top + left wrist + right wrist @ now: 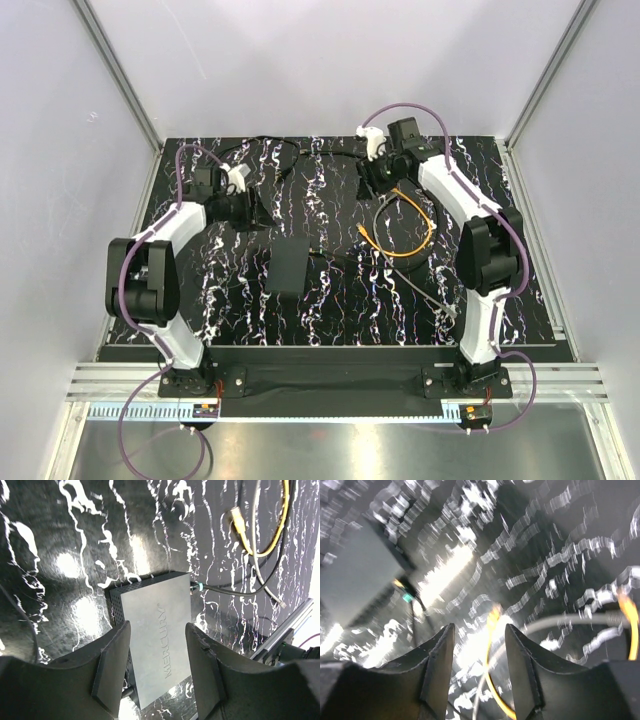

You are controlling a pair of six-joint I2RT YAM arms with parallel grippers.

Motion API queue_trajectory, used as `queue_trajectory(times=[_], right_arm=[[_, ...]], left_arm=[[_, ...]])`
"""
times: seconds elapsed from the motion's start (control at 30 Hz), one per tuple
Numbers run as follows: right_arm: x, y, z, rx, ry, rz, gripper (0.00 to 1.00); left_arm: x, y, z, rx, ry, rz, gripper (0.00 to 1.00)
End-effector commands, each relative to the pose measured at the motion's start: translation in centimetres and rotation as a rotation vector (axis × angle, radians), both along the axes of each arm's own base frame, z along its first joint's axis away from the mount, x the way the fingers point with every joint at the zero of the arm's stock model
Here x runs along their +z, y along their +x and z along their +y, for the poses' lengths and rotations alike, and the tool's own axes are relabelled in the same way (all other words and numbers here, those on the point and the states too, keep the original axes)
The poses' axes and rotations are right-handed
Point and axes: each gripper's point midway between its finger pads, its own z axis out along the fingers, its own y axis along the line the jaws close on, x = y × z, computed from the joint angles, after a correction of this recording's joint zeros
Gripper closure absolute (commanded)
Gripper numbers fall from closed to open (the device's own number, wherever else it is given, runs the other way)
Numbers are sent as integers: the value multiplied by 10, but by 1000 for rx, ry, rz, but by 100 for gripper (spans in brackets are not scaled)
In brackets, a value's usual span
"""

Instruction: Insert the plug into the switch port

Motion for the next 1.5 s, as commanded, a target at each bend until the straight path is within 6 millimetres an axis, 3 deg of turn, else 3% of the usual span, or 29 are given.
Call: queue_trajectory(times=[0.0, 0.1, 0.13, 0.17, 0.27, 0.5, 0.77, 0.87, 0.9, 1.03, 1.17, 1.3, 1.47], right_arm=[[-26, -8, -31, -48, -146, 67, 50], [-45, 8, -55, -205, -171, 146, 50], [-43, 16, -60, -247, -170, 148, 50], [-56, 19, -63, -281, -175, 184, 50], [-69, 32, -68, -393, -146, 242, 49], [-86, 66, -72, -588, -66, 285, 49], [-113, 77, -59, -617, 11, 364, 51], [-127, 73, -55, -621, 19, 423, 59], [-128, 72, -55, -628, 27, 441, 66], [-119, 54, -46, -589, 94, 526, 82], [-77, 36, -32, -514, 197, 561, 100], [-51, 13, -19, -425, 282, 611, 100], [-27, 8, -22, -378, 293, 514, 100]], left_arm=[[38, 8, -1, -57, -1, -138, 47], [53, 13, -2, -46, -6, -191, 47], [58, 16, -2, -42, -10, -211, 46], [60, 16, -2, -39, -14, -218, 46], [69, 15, -3, -28, -29, -239, 46], [72, 10, -4, -9, -51, -248, 45], [65, 10, 0, 18, -63, -225, 44], [65, 11, 3, 40, -76, -210, 44], [67, 11, 4, 47, -81, -206, 44], [74, 11, 6, 55, -88, -207, 44], [80, 10, 5, 61, -107, -206, 43], [85, 8, 2, 67, -131, -200, 43], [90, 6, 1, 68, -137, -206, 43]])
